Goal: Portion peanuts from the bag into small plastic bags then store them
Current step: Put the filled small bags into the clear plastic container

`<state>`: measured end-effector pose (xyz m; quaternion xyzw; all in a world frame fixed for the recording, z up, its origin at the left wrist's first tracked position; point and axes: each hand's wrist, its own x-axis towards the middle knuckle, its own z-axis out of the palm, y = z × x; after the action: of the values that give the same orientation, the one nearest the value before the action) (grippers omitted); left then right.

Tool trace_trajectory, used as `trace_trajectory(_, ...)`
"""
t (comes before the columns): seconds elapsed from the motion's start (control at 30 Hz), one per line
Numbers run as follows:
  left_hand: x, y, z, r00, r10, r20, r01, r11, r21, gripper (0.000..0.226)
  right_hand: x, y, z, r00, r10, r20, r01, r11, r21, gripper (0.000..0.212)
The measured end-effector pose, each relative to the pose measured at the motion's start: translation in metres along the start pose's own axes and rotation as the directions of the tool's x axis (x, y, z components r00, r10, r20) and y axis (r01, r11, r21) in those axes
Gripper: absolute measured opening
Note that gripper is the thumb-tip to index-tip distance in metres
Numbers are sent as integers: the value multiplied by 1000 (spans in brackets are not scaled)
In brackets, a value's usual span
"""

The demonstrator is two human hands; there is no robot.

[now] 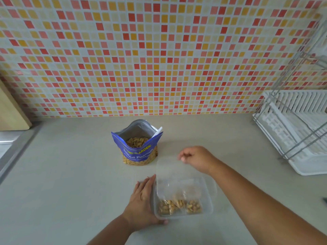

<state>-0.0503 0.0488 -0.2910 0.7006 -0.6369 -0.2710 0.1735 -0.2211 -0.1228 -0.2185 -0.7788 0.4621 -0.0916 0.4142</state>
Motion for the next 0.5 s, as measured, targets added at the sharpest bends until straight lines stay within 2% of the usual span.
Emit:
trace_trajectory(0.07, -2, 1, 1, 1000, 5, -3, -5, 1000, -4, 140, -11, 7, 19, 998, 11, 69, -3, 993, -120, 20)
trace_trajectory(0.13, -1, 2, 3, 1000, 16, -6, -16, 1000, -8, 138, -17, 13, 29, 998, -1, 58, 14, 977, -214, 21)
trace_trajectory(0.3, 0, 0, 5, 1000, 19, -6, -19, 1000, 23, 138, -21, 15, 37, 999, -21, -24, 13, 961, -278, 22)
trace_trajectory(0.5, -4, -5, 8, 1000, 30, -9, -30, 999, 18, 136, -26, 19, 49, 999, -8, 35, 17, 963, -270, 27)
